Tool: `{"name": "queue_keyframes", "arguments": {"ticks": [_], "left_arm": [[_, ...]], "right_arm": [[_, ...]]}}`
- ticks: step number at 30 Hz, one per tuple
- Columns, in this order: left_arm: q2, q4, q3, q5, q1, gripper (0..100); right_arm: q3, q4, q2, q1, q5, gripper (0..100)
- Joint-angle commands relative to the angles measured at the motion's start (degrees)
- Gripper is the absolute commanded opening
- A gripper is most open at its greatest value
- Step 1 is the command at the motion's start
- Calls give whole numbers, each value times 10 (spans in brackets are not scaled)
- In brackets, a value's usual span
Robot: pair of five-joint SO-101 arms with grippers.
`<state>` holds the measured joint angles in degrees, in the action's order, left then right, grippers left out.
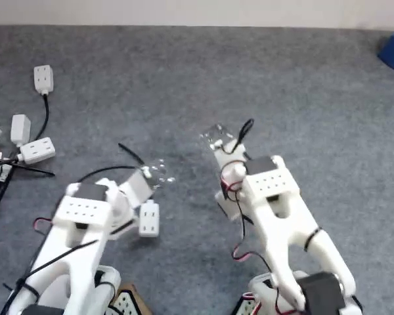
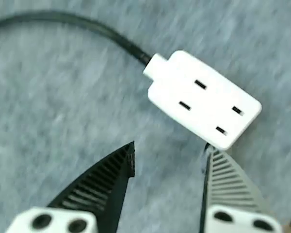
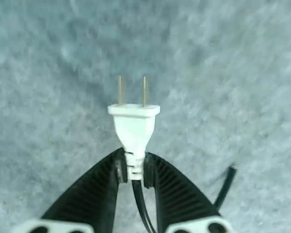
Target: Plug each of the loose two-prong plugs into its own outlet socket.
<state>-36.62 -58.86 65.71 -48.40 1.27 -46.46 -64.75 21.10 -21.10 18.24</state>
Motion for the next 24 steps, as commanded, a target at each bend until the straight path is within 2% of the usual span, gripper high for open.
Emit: {"name": "queue_keyframes", "arguments": {"ticks": [1,6,10,12,15,17,22,24], "left_arm": [[-13,36,3,91,95,245],[-14,37,-43,203,158,245],[-14,76,-61,242,163,248],[-14,96,-63,233,159,249],[-14,88,-58,182,138,249],[-17,70,-46,174,109,249],[-18,62,-30,98,15,249],[-18,62,-39,66,2,249]], "right_arm": [[-39,5,45,8,-3,8],[-64,5,78,39,-3,8],[-67,4,96,79,-3,8],[-68,0,98,82,-4,8],[-68,0,98,83,-4,8],[-68,0,98,83,-4,8],[-68,3,98,83,-5,8],[-68,3,98,83,-5,8]]}}
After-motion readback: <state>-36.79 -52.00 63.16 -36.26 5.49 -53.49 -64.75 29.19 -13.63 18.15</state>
